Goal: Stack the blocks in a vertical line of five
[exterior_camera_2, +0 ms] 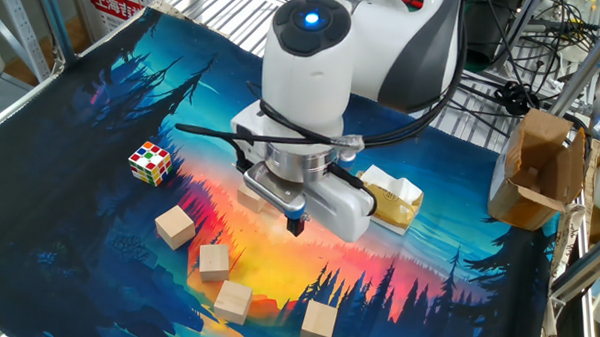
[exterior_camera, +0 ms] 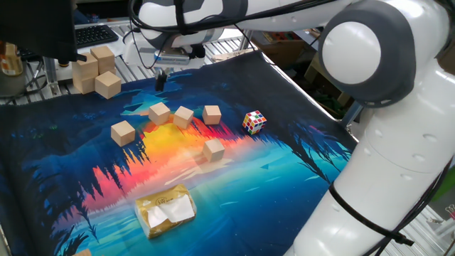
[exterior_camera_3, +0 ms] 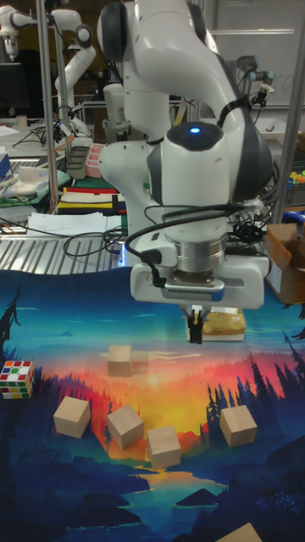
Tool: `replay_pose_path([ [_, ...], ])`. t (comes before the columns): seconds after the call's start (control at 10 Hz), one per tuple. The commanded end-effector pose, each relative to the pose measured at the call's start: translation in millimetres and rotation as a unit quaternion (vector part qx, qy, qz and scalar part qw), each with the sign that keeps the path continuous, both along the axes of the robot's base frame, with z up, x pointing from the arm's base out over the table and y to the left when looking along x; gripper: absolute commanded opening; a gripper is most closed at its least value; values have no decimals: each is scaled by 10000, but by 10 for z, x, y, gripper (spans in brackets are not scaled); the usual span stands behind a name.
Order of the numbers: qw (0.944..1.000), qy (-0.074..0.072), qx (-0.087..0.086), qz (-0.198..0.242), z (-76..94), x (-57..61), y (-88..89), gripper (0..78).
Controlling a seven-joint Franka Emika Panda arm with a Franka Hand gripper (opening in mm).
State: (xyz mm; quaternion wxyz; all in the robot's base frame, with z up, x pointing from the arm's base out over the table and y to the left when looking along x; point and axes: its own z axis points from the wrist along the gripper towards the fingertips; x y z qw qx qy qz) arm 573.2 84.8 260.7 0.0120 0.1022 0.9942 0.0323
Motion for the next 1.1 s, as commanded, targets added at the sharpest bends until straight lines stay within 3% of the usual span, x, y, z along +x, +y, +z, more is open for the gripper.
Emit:
replay_pose_path([
  [0.1,9997,193,179,-6,20,11,1,0],
  [0.5,9996,208,166,-28,-103,114,139,0],
  [1.1,9997,180,174,37,-526,358,452,0],
])
